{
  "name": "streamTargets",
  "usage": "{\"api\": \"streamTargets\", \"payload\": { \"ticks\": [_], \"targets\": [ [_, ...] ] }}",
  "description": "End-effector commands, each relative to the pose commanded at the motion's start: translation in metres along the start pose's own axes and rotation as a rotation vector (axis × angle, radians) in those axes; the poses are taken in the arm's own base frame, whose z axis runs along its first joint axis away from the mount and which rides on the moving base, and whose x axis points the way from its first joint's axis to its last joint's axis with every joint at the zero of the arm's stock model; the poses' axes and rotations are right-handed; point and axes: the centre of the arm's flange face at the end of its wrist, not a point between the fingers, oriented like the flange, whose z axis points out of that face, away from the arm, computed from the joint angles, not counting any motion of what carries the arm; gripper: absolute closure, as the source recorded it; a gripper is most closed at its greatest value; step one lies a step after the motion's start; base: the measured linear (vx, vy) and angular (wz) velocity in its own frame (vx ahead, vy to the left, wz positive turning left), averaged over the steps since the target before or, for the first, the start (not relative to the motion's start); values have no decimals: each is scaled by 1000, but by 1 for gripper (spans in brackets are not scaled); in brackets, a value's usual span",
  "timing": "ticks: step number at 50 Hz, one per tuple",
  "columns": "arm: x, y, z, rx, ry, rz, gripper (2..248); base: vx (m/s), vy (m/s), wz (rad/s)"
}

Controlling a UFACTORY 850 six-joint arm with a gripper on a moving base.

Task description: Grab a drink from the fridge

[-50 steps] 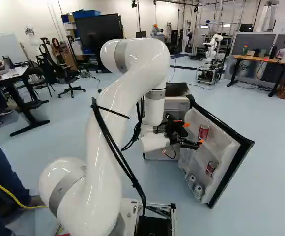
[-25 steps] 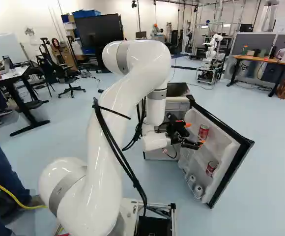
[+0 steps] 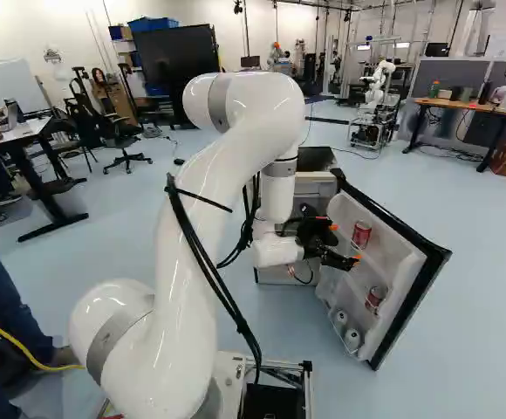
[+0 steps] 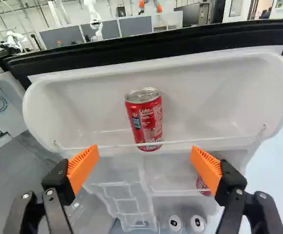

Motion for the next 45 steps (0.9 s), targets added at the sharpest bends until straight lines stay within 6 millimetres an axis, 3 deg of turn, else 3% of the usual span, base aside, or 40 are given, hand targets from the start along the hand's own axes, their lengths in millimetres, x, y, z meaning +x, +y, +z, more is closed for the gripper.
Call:
{"api": "streamTargets", "payload": {
  "ticks": [45],
  "targets": [
    [-14,3,-1,-35,-158,0,3,0,0,0]
  ]
}}
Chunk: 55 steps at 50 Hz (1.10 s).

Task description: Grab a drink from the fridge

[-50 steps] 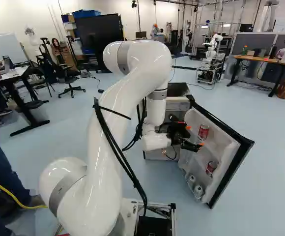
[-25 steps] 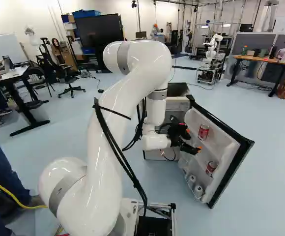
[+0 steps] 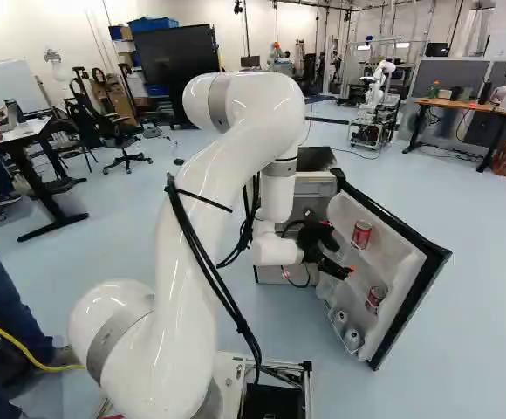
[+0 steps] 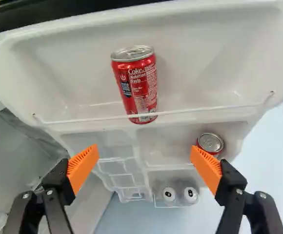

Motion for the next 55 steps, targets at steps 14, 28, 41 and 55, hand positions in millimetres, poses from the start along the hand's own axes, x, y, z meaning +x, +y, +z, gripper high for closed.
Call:
{"api": "streamTargets", "payload": {
  "ticks": [14,28,41,55],
  "targets": [
    [-4,1,0,-11,-49,0,3,0,0,0],
    [-9,2,0,-22,-98,0,3,0,0,0],
    [-11,3,-2,-28,-129,1,3,0,0,0],
    [-11,3,-2,-29,-131,1,3,0,0,0]
  ]
}}
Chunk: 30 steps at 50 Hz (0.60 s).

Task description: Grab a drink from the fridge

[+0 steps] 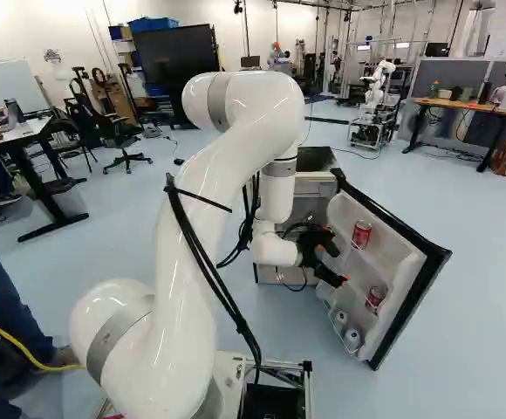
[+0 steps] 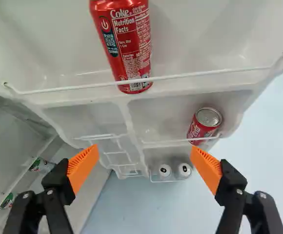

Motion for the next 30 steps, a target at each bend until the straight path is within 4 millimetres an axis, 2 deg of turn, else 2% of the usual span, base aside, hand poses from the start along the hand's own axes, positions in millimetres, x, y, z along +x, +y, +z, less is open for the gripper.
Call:
{"api": "streamTargets", "payload": {
  "ticks": [30],
  "targets": [
    [25,0,-20,18,31,23,3,0,0,0]
  ]
}}
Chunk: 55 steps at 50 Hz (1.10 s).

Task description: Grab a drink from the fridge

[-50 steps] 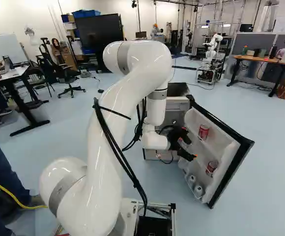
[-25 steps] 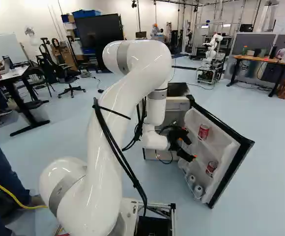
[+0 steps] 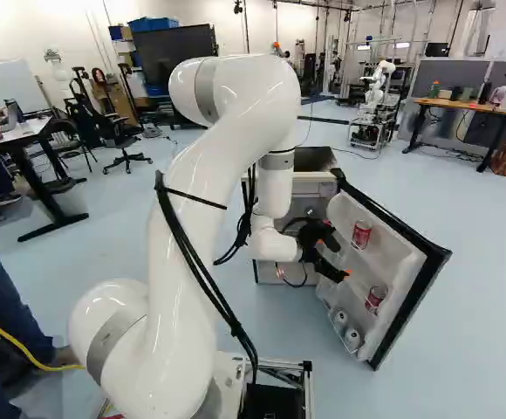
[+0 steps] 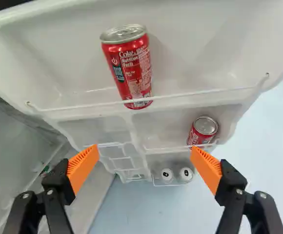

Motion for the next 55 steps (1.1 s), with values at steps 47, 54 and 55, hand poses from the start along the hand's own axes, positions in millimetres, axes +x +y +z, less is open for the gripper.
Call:
{"api": "streamTargets", "payload": {
  "ticks": [47,54,55],
  "targets": [
    [40,-7,-31,98,46,8,3,0,0,0],
    [41,-9,-30,111,45,2,3,0,0,0],
    [41,-9,-30,112,45,2,3,0,0,0]
  ]
}}
